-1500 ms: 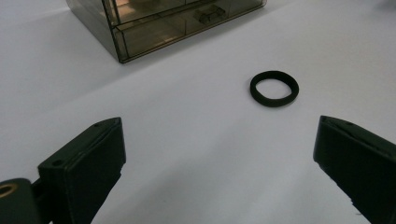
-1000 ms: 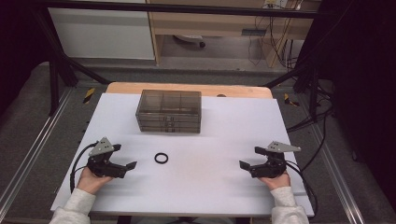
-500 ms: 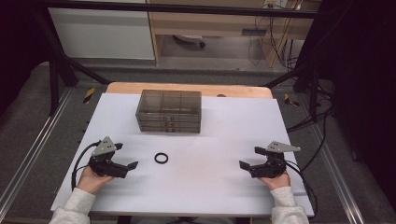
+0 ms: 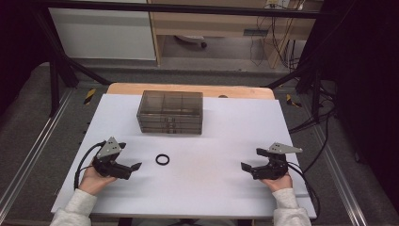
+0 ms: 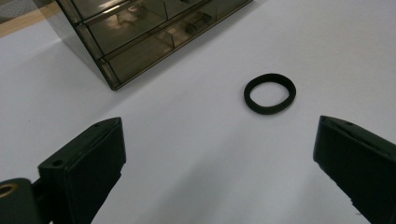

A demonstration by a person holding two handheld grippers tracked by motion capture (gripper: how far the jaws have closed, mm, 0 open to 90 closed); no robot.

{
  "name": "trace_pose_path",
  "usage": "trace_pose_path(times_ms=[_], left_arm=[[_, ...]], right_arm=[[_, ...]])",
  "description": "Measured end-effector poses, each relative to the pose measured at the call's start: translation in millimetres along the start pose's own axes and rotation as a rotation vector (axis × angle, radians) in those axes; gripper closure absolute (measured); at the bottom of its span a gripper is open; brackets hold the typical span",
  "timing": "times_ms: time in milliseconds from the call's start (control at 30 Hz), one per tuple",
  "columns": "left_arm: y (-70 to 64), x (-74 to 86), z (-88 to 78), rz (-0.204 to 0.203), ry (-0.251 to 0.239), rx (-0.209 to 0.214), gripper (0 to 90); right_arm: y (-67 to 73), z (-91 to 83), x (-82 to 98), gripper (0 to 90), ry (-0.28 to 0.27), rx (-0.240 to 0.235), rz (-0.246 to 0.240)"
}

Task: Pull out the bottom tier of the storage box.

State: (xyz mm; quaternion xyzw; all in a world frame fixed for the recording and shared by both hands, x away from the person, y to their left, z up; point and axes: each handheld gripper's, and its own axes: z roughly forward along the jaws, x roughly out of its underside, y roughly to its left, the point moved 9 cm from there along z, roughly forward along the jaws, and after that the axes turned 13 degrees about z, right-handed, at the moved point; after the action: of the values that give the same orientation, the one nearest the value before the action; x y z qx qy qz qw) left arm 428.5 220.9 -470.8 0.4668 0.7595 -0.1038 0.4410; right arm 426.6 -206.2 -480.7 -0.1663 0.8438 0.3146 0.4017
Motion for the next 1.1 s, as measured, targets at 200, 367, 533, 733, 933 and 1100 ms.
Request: trace_pose_path(times_ms=[200, 367, 533, 733, 933, 1100], left_arm=[[-1.6, -2.7, 1.4, 0.020, 0.004, 0.002, 2.2], [-2.0, -4.8, 2.5, 0.038, 0.009, -0.004, 2.2], [-1.2, -6.5, 2.5, 0.053, 0.013, -0.009, 2.7], [-0.8, -7.9, 3.5, 0.070, 0.022, -0.015, 2.8], [-1.9, -9.7, 6.5, 0.089, 0.033, -0.018, 2.8], [-2.7, -11.4, 8.6, 0.119, 0.049, -0.021, 2.8]], right_arm=[[-0.4, 0.2, 0.2, 1.2, 0.001, 0.002, -0.003], [-0.4, 0.2, 0.5, 1.2, 0.004, 0.003, -0.003], [-0.6, 0.6, 0.9, 1.2, 0.006, 0.004, -0.004], [-0.7, 0.7, 1.0, 1.2, 0.007, 0.005, -0.004], [-0.9, 1.1, 1.0, 1.2, 0.006, 0.007, -0.002], [-1.1, 1.1, 1.3, 1.2, 0.008, 0.008, -0.005]])
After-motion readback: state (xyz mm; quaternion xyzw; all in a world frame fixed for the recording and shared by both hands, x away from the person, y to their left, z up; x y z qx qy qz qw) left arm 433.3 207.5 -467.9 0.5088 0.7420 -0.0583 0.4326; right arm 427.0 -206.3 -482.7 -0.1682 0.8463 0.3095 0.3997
